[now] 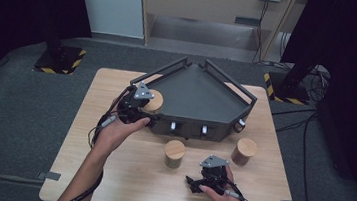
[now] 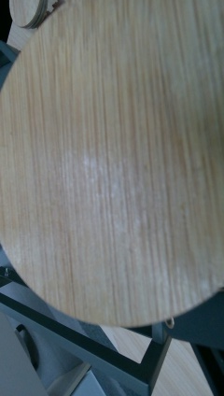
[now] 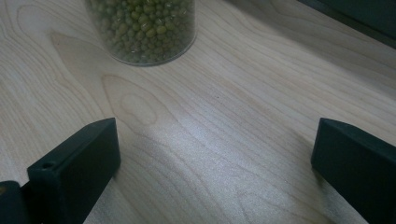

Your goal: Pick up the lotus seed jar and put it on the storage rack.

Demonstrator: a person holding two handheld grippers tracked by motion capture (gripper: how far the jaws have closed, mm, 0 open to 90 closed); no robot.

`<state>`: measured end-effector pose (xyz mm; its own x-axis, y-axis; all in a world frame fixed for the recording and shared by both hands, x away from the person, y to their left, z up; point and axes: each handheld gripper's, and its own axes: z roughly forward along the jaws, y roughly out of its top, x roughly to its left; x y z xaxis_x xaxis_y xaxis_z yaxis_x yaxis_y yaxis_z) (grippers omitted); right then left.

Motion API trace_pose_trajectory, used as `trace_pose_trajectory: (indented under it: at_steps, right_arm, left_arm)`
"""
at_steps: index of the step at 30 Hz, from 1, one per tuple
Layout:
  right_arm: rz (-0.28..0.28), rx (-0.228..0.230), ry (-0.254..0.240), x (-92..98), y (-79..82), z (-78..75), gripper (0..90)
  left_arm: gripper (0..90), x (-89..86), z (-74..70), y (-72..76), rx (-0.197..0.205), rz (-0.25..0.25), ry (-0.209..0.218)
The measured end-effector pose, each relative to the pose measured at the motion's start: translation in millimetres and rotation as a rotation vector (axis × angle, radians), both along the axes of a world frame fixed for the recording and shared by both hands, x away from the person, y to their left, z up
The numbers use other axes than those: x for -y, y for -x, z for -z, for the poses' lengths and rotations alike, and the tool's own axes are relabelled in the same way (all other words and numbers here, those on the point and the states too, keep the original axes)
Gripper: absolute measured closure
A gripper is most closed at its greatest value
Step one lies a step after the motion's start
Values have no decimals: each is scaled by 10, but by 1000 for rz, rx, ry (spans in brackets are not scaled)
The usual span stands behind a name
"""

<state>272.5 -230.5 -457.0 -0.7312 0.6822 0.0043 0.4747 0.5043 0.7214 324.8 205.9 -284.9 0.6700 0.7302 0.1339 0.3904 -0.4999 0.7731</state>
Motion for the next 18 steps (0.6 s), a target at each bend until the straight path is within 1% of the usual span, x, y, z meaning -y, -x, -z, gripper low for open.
trace_pose_trajectory:
  at_steps: [2,5,18]
  right_arm:
    - [0,0,0,0,0,0,15]
    - [0,-1,0,0,-1,-1,15]
    - [-1,1,1,1,0,0,15]
  left_arm:
    - [244,6,11,-25,-1,-2,11]
    - [244,30,22,-62,-3,-2,14]
    - [244,165,51,-247,-13,2,14]
